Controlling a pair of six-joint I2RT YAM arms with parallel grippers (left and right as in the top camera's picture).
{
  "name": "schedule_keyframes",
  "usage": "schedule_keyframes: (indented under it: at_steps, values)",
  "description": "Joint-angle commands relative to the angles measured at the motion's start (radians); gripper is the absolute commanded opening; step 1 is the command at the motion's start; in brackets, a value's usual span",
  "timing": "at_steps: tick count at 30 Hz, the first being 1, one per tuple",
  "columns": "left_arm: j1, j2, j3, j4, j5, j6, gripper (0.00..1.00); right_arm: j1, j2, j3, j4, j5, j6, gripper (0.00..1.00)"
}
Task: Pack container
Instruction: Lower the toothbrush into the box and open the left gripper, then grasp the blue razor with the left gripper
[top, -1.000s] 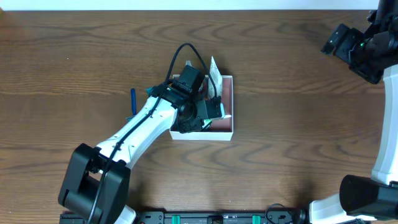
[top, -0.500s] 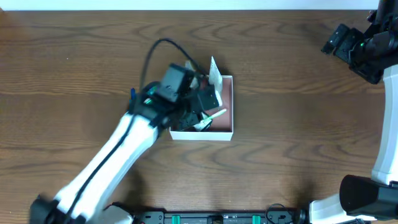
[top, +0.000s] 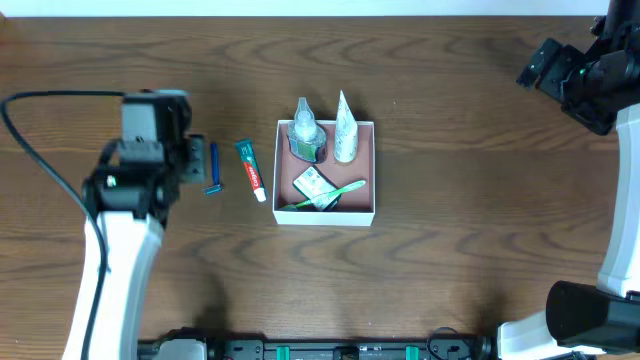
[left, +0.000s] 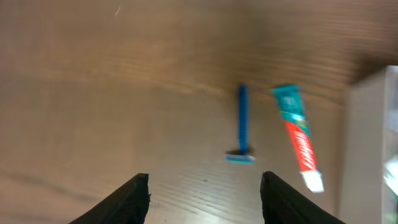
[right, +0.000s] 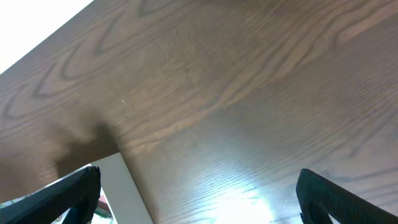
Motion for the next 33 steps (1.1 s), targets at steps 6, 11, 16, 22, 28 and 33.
schedule_keyframes:
  at_steps: [6,11,16,22,28,33]
  values:
    - [0.053,0.327,0.012,0.137,0.059,-0.080,0.65,-0.006,-0.002,-0.003,-0.001,-0.004,0.017,0.99]
    - [0.053,0.494,0.012,0.193,0.135,-0.074,0.71,-0.006,-0.002,-0.003,-0.001,-0.004,0.018,0.99]
    - [0.053,0.575,0.012,0.224,0.157,-0.074,0.71,-0.006,-0.002,-0.003,-0.001,-0.004,0.017,0.99]
    - [0.053,0.595,0.012,0.261,0.252,0.004,0.69,-0.006,-0.002,-0.003,-0.001,-0.004,0.017,0.99]
    - [0.053,0.626,0.012,0.260,0.265,0.015,0.56,-0.006,-0.002,-0.003,-0.001,-0.004,0.017,0.99]
    - [0.053,0.660,0.012,0.261,0.265,0.013,0.55,-0.006,-0.002,-0.003,-0.001,-0.004,0.017,0.99]
